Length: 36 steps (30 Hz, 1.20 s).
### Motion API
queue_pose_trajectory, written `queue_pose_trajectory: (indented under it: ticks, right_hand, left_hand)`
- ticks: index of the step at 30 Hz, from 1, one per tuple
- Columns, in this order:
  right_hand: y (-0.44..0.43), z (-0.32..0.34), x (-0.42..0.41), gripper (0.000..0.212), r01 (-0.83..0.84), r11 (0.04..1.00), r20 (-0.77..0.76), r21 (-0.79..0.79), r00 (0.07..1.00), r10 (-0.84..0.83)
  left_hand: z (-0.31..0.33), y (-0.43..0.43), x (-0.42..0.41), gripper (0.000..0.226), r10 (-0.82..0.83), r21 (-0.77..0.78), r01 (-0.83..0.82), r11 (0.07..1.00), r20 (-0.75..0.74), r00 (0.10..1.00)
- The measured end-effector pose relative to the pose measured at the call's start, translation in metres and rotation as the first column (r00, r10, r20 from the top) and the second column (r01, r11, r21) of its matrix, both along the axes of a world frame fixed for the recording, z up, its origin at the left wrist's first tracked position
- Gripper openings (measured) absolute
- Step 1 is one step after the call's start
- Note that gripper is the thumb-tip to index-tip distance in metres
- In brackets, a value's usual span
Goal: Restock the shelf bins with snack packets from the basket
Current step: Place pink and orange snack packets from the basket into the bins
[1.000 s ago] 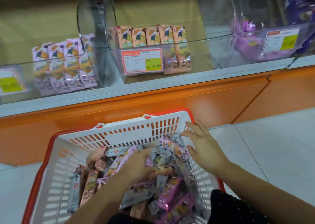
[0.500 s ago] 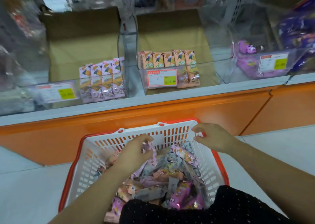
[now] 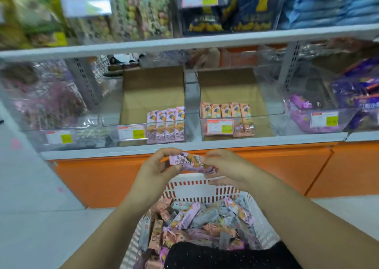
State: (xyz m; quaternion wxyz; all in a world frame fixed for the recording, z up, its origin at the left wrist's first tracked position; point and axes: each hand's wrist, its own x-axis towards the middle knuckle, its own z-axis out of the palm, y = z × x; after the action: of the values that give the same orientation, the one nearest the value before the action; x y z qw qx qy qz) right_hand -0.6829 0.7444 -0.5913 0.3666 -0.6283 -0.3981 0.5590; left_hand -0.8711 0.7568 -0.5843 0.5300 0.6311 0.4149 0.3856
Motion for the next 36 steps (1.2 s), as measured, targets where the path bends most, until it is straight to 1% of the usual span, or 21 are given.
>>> queue_pose_trajectory:
  ticks: [1, 2, 3, 4, 6, 8, 10, 12, 14, 16, 18, 20, 21, 22, 23, 25, 27, 28, 30, 34, 36]
  right_hand:
    - [-0.001, 0.001, -0.005, 0.055, 0.046, 0.999, -0.131, 0.013, 0.99, -0.044]
    - [-0.002, 0.003, -0.008, 0.054, 0.097, 0.994, -0.219, 0.044, 0.972, -0.085]
    - [-0.003, 0.005, -0.012, 0.052, 0.152, 0.984, -0.273, 0.089, 0.954, -0.123]
    - [-0.004, 0.008, -0.015, 0.049, 0.203, 0.969, -0.29, 0.141, 0.944, -0.155]
    - [-0.003, 0.011, -0.021, 0.043, 0.269, 0.933, -0.262, 0.24, 0.943, -0.204]
    - [-0.004, 0.016, -0.033, 0.044, 0.292, 0.903, -0.218, 0.315, 0.948, -0.231]
    - [-0.001, 0.022, -0.046, 0.05, 0.297, 0.869, -0.165, 0.396, 0.954, -0.251]
    - [0.008, 0.031, -0.058, 0.047, 0.298, 0.836, -0.152, 0.461, 0.955, -0.256]
    - [0.019, 0.044, -0.068, 0.037, 0.276, 0.81, -0.136, 0.517, 0.961, -0.24]
    - [0.032, 0.053, -0.078, 0.03, 0.253, 0.788, -0.132, 0.561, 0.967, -0.216]
    - [0.042, 0.056, -0.088, 0.024, 0.248, 0.77, -0.155, 0.589, 0.969, -0.193]
    - [0.05, 0.051, -0.092, 0.017, 0.229, 0.769, -0.146, 0.597, 0.973, -0.177]
    - [0.053, 0.047, -0.091, 0.016, 0.202, 0.775, -0.115, 0.599, 0.979, -0.165]
    - [0.055, 0.044, -0.088, 0.021, 0.15, 0.785, -0.033, 0.6, 0.986, -0.163]
    - [0.059, 0.039, -0.084, 0.03, 0.091, 0.798, 0.083, 0.595, 0.981, -0.174]
    - [0.066, 0.028, -0.075, 0.043, -0.016, 0.813, 0.317, 0.582, 0.925, -0.208]
    - [0.071, 0.017, -0.07, 0.049, -0.105, 0.828, 0.476, 0.551, 0.855, -0.208]
    - [0.073, 0.014, -0.068, 0.05, -0.13, 0.839, 0.51, 0.528, 0.838, -0.192]
    - [0.077, 0.007, -0.066, 0.051, -0.145, 0.856, 0.513, 0.496, 0.844, -0.155]
    - [0.08, -0.001, -0.061, 0.049, -0.168, 0.848, 0.486, 0.503, 0.866, -0.117]
    - [0.08, -0.004, -0.059, 0.045, -0.178, 0.837, 0.489, 0.518, 0.864, -0.119]
  left_hand:
    - [0.004, -0.002, -0.004, 0.024, 0.013, 0.006, -0.013, 1.0, 0.014, 1.0]
    - [0.007, -0.004, -0.008, 0.024, 0.019, 0.013, -0.019, 1.0, 0.02, 1.0]
    - [0.011, -0.005, -0.013, 0.024, 0.015, 0.021, -0.016, 1.0, 0.015, 1.0]
    - [0.013, -0.007, -0.018, 0.023, -0.002, 0.034, 0.002, 0.999, -0.004, 1.0]
    - [0.017, -0.009, -0.028, 0.02, -0.042, 0.075, 0.049, 0.996, -0.089, 0.995]
    - [0.022, -0.01, -0.034, 0.013, -0.031, 0.148, 0.054, 0.987, -0.156, 0.987]
    - [0.026, -0.008, -0.038, 0.008, 0.023, 0.209, 0.01, 0.978, -0.157, 0.987]
    - [0.031, -0.003, -0.041, 0.011, 0.09, 0.24, -0.051, 0.969, -0.154, 0.984]
    - [0.038, 0.004, -0.044, 0.011, 0.135, 0.206, -0.111, 0.972, -0.108, 0.985]
    - [0.044, 0.014, -0.047, 0.017, 0.166, 0.137, -0.158, 0.978, -0.049, 0.985]
    - [0.046, 0.026, -0.051, 0.024, 0.174, 0.098, -0.167, 0.981, -0.068, 0.982]
    - [0.047, 0.037, -0.054, 0.027, 0.157, 0.068, -0.15, 0.986, -0.11, 0.981]
    - [0.049, 0.044, -0.055, 0.026, 0.161, 0.065, -0.153, 0.986, -0.124, 0.979]
    - [0.052, 0.052, -0.055, 0.023, 0.184, 0.08, -0.175, 0.981, -0.128, 0.975]
    - [0.057, 0.063, -0.055, 0.021, 0.227, 0.111, -0.214, 0.971, -0.121, 0.966]
    - [0.068, 0.09, -0.054, 0.025, 0.345, 0.192, -0.322, 0.927, -0.103, 0.933]
    - [0.077, 0.118, -0.053, 0.034, 0.431, 0.262, -0.383, 0.886, -0.159, 0.888]
    - [0.079, 0.132, -0.052, 0.037, 0.455, 0.277, -0.393, 0.877, -0.213, 0.865]
    - [0.076, 0.157, -0.048, 0.041, 0.467, 0.269, -0.392, 0.88, -0.332, 0.819]
    - [0.059, 0.192, -0.036, 0.039, 0.411, 0.134, -0.397, 0.908, -0.478, 0.777]
    - [0.051, 0.202, -0.032, 0.045, 0.382, 0.116, -0.384, 0.916, -0.542, 0.748]
